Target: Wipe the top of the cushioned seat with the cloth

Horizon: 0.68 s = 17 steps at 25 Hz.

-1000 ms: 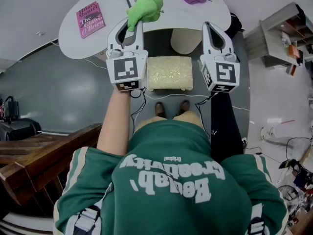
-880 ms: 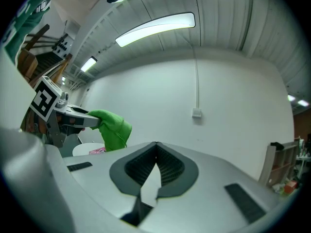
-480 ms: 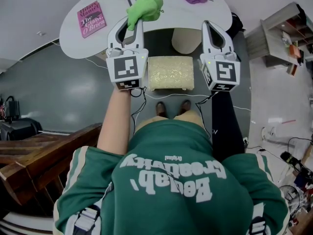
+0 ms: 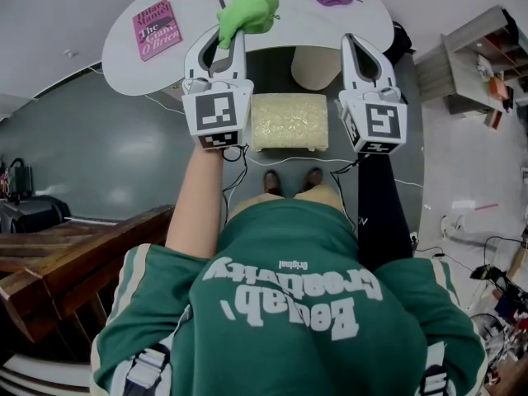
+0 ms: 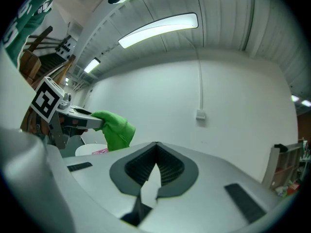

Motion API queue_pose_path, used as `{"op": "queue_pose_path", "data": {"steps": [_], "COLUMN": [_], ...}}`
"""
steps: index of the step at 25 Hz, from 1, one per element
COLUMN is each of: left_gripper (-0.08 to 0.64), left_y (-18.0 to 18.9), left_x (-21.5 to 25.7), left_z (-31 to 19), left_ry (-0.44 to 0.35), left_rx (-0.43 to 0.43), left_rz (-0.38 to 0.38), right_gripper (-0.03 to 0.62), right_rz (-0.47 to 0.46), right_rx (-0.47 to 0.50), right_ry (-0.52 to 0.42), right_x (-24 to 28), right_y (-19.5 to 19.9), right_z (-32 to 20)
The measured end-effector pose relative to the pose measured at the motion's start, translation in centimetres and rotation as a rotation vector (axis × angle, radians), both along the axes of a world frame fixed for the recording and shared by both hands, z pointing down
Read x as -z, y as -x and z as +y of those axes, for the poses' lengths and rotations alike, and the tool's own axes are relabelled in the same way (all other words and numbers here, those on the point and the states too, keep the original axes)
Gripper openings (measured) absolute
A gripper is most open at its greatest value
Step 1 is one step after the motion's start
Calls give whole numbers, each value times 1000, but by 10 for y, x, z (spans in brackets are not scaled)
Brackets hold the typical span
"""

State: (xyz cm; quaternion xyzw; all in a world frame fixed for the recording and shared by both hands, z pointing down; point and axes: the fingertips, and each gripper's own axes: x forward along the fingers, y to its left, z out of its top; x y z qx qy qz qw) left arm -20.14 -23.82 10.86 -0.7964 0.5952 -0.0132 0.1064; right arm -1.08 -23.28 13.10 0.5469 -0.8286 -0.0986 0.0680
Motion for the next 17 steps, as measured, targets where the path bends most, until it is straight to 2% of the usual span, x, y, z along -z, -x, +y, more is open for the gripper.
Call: {"op": "queue_pose_path", "data": {"steps": [17], "left_gripper": [78], "left_y": [-1], "left_x": [9], "left_z": [12], "left_ry": [-9], "left_rx": [6], "left_rz": [-1], "right_gripper": [8], "right_rz": [-21], "right_rx": [0], "right_ry": [-27], "right_x": [10], "right_y": [-5], "right_z": [9]}}
